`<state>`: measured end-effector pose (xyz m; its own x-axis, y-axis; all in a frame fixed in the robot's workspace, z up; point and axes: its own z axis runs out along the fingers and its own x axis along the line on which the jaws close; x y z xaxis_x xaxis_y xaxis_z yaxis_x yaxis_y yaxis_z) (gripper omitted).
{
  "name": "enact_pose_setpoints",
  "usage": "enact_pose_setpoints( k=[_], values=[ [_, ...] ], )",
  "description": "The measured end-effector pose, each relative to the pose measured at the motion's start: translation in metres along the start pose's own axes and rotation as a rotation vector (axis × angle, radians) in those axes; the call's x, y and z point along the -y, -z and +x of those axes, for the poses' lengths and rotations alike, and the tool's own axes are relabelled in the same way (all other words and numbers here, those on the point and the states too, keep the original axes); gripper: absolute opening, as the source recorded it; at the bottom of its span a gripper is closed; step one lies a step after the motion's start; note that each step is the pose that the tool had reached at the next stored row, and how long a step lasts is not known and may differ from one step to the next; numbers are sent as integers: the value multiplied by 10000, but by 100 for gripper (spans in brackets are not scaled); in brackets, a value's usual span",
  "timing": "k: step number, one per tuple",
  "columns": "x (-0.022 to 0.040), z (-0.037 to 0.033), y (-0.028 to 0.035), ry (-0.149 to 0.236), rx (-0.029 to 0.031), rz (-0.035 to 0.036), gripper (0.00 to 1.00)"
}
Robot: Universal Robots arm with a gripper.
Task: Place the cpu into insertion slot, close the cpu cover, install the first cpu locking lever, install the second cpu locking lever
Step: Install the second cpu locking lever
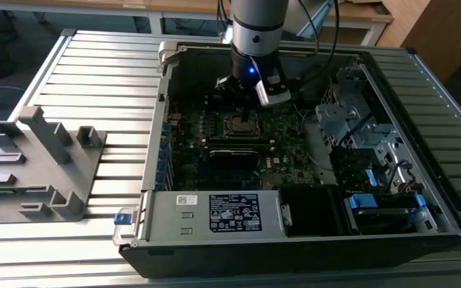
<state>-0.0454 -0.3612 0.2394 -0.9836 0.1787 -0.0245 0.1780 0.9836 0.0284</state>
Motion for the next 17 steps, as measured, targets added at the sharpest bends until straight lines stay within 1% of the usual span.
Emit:
enact_pose_setpoints(
  k=[6, 10, 17],
  values=[
    [81, -15, 2, -1, 0, 0, 11],
    [99, -17, 1, 46, 1, 8, 11],
    [103, -18, -9, 598, -7, 39, 11]
  ],
)
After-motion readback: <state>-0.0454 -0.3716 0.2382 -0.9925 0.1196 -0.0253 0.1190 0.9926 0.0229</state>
